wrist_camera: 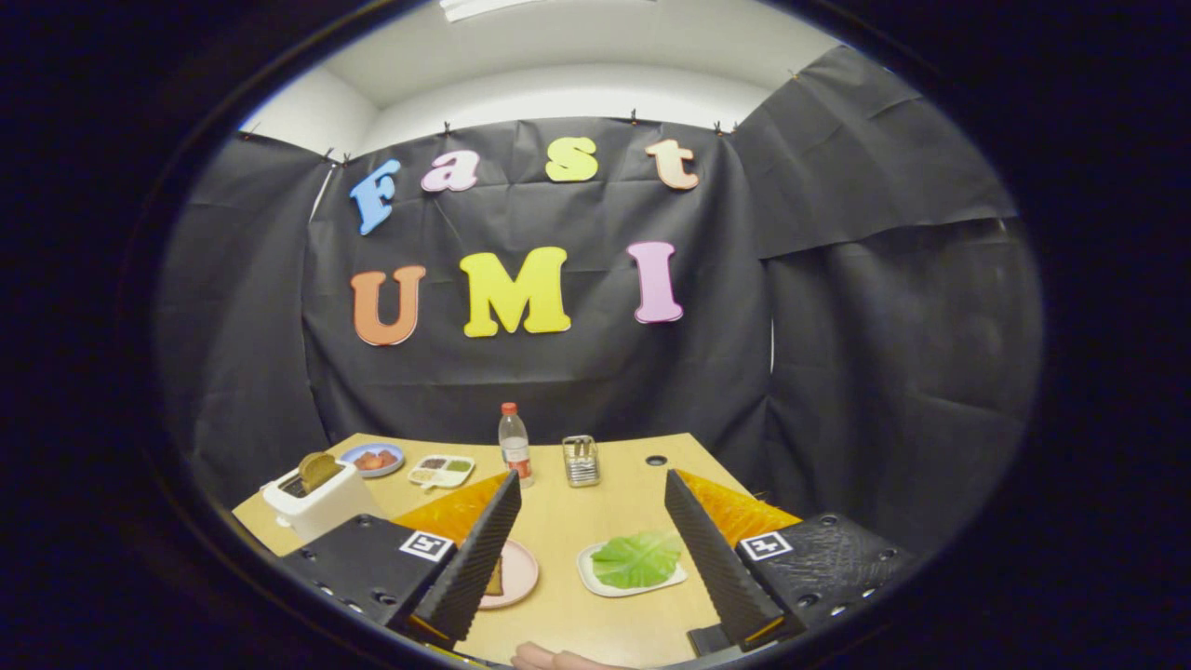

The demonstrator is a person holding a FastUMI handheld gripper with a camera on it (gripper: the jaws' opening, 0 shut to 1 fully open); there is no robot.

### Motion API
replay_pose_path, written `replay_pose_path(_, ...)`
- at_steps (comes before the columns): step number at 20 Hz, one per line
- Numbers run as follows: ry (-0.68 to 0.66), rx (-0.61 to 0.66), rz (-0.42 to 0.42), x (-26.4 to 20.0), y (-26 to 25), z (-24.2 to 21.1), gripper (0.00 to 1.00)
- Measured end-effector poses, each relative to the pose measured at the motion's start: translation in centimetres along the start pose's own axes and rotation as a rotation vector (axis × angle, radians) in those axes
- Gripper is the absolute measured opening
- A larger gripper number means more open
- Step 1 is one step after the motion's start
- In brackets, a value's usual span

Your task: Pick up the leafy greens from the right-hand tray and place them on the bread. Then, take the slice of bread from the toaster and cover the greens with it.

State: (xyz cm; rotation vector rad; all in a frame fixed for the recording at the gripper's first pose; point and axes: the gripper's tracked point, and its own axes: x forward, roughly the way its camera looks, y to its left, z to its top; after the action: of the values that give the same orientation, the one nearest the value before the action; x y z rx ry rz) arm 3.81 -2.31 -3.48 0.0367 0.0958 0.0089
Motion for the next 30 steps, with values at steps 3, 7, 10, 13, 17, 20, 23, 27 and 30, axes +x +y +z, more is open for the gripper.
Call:
replay_pose_path(3,0.032,0.001,-0.04,2.0,-2.0,-1.2,0.95)
replay_pose_path(7,0.1,-0.057,-0.084,6.4,-4.4,-4.7,0.95)
replay_pose_path(10,0.151,-0.117,-0.123,10.5,-6.5,-7.6,0.95)
replay_pose_path(13,0.225,-0.129,-0.148,14.6,-8.5,-11.0,0.96)
replay_pose_path(17,0.355,-0.102,-0.151,19.5,-10.1,-16.3,0.96)
replay_pose_path(20,0.427,-0.141,-0.216,21.8,-12.1,-19.0,0.96)
replay_pose_path(23,0.488,-0.099,-0.198,22.3,-11.6,-21.2,0.95)
replay_pose_path(27,0.553,-0.066,-0.216,22.3,-11.9,-23.8,0.96)
replay_pose_path(30,0.53,-0.068,-0.207,22.0,-11.7,-24.1,0.93)
